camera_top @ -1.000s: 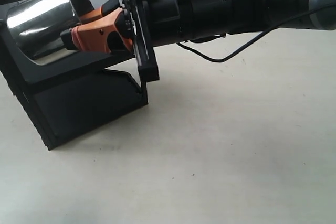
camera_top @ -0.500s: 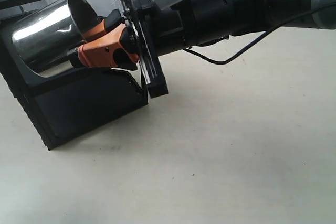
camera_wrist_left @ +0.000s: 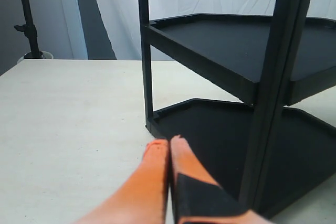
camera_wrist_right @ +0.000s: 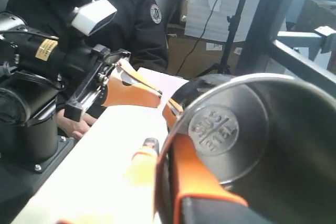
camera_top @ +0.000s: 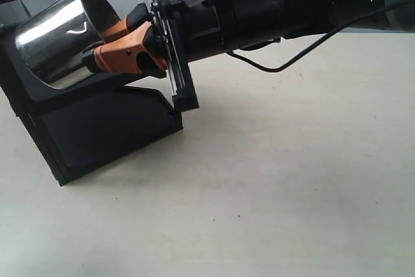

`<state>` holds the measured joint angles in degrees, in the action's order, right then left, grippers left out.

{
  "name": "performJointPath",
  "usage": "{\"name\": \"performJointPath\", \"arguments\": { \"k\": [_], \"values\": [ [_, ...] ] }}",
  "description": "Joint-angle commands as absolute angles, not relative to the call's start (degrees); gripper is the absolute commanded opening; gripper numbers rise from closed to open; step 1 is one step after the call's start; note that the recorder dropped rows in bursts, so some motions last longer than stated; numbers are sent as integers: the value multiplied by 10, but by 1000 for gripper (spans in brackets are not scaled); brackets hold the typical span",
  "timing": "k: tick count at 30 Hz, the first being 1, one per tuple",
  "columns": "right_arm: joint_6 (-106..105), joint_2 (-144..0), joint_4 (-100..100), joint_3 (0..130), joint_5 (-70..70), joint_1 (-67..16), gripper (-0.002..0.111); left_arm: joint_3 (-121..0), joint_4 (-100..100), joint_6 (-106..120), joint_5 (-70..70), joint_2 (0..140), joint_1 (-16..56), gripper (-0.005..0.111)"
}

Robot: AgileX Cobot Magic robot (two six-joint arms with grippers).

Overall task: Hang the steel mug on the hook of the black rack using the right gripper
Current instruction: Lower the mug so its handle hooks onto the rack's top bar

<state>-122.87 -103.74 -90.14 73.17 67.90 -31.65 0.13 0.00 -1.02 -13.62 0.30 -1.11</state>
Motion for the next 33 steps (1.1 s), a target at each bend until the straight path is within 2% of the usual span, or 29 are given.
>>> {"name": "performJointPath", "arguments": {
  "k": [1,12,33],
  "values": [
    [-1207,-1047,-864,748,650,-315,-1,0,3,-10,-132,0,-10,2],
    [-1207,-1053,-836,752,587,-315,-1,0,3,-10,-132,0,-10,2],
    [-1182,-1056,-775,752,611,-315,0,0,3,-10,-132,0,-10,2]
  ]
}}
